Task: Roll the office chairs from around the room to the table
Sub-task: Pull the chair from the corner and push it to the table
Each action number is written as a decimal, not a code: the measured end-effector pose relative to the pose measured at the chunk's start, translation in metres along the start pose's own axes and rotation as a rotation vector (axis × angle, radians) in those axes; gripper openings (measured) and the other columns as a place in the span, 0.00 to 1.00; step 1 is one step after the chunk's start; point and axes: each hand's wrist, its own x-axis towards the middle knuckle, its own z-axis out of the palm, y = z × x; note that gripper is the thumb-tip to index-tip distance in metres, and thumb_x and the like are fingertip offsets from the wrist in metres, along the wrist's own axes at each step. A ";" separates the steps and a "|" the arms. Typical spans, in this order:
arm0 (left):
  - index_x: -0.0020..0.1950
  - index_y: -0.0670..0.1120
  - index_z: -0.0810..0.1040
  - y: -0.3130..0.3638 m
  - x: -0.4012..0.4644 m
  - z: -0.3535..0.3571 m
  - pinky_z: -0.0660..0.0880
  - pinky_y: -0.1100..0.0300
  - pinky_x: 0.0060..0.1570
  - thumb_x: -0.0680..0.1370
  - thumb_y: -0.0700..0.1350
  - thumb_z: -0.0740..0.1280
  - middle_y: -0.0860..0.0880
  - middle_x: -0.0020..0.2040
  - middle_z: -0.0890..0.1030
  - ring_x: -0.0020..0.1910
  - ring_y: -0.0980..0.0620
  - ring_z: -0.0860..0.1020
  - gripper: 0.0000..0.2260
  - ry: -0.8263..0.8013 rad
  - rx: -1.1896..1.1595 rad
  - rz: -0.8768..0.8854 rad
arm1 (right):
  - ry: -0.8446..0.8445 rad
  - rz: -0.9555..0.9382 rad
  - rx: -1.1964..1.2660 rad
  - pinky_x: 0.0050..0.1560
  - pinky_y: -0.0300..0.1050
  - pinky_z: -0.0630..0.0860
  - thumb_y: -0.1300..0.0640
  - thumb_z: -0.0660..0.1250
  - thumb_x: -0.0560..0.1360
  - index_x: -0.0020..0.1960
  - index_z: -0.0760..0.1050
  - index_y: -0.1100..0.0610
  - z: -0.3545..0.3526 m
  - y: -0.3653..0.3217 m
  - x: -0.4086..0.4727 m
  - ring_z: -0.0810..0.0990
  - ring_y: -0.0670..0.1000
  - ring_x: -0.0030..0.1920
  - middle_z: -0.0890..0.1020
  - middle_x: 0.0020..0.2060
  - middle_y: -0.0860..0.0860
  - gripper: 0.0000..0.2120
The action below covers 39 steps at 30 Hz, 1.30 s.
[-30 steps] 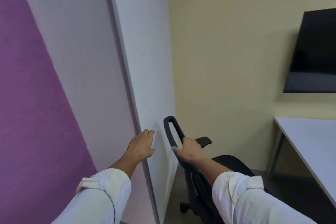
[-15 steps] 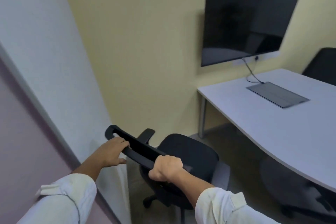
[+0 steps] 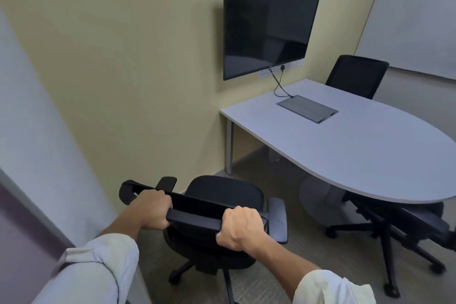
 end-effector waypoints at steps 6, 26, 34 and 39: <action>0.31 0.49 0.69 -0.043 0.026 0.000 0.63 0.58 0.27 0.64 0.50 0.61 0.52 0.28 0.73 0.26 0.51 0.72 0.05 -0.060 0.037 0.056 | -0.028 0.069 0.025 0.35 0.48 0.68 0.47 0.63 0.67 0.38 0.71 0.54 -0.001 -0.035 0.022 0.74 0.58 0.33 0.76 0.33 0.52 0.10; 0.30 0.49 0.69 -0.072 0.229 -0.040 0.73 0.55 0.33 0.62 0.46 0.58 0.52 0.27 0.70 0.31 0.49 0.76 0.02 -0.082 0.171 0.247 | -0.032 0.201 0.129 0.33 0.48 0.67 0.44 0.65 0.67 0.40 0.74 0.54 -0.023 0.030 0.151 0.73 0.56 0.31 0.73 0.30 0.50 0.13; 0.32 0.51 0.71 -0.037 0.319 -0.059 0.71 0.55 0.32 0.63 0.50 0.59 0.54 0.30 0.73 0.29 0.51 0.72 0.04 0.013 0.151 0.258 | 0.091 0.305 0.082 0.37 0.50 0.67 0.48 0.64 0.68 0.38 0.72 0.55 -0.045 0.110 0.179 0.75 0.59 0.34 0.81 0.38 0.55 0.10; 0.32 0.49 0.75 -0.023 0.371 -0.073 0.67 0.57 0.28 0.63 0.50 0.60 0.53 0.30 0.76 0.28 0.52 0.73 0.06 0.058 0.109 0.275 | 0.120 0.349 0.064 0.36 0.50 0.68 0.49 0.63 0.67 0.35 0.72 0.54 -0.056 0.151 0.205 0.73 0.58 0.30 0.77 0.32 0.52 0.09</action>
